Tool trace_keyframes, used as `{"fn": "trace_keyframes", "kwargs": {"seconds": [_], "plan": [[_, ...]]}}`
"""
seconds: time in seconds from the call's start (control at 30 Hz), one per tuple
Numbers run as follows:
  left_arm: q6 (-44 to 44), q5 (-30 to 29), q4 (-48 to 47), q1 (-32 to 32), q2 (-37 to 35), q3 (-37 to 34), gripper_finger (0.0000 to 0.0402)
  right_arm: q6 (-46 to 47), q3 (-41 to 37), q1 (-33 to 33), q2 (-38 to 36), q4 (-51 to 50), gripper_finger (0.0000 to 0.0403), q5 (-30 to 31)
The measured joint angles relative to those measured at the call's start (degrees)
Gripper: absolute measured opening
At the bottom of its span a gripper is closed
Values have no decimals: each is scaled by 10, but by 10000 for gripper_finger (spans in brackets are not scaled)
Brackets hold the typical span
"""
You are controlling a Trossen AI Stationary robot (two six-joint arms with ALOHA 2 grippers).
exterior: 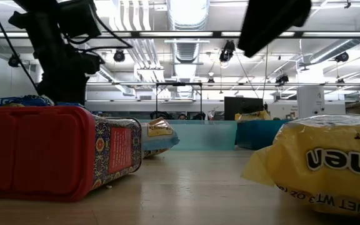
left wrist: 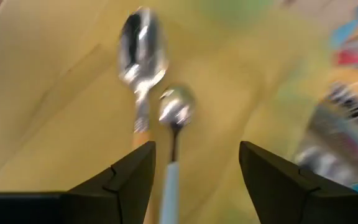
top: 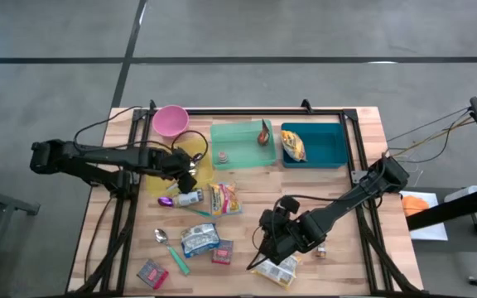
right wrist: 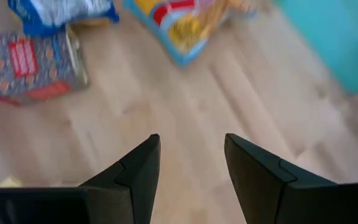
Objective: Pick & Place Food Item
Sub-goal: Put the yellow noodle pack into the blue bin
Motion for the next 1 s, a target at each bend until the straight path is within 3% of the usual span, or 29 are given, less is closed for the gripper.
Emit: {"fn": "trace_keyframes", "kwargs": {"seconds": [0.17, 0.43, 0.67, 0.83, 1.0], "plan": [[25, 36, 108, -34, -9, -4, 240, 68, -5, 4, 0, -38, 178, -66], [68, 40, 241, -115, -13, -4, 240, 226, -15, 31, -1, -149, 178, -127], [115, 40, 320, -141, -13, -4, 240, 293, -50, 70, -1, -137, 178, -218], [117, 39, 325, -141, -13, -4, 240, 343, -75, 94, -5, -122, 178, -225], [117, 37, 325, -141, -13, -4, 240, 353, -122, 104, -9, -40, 178, -226]]}}
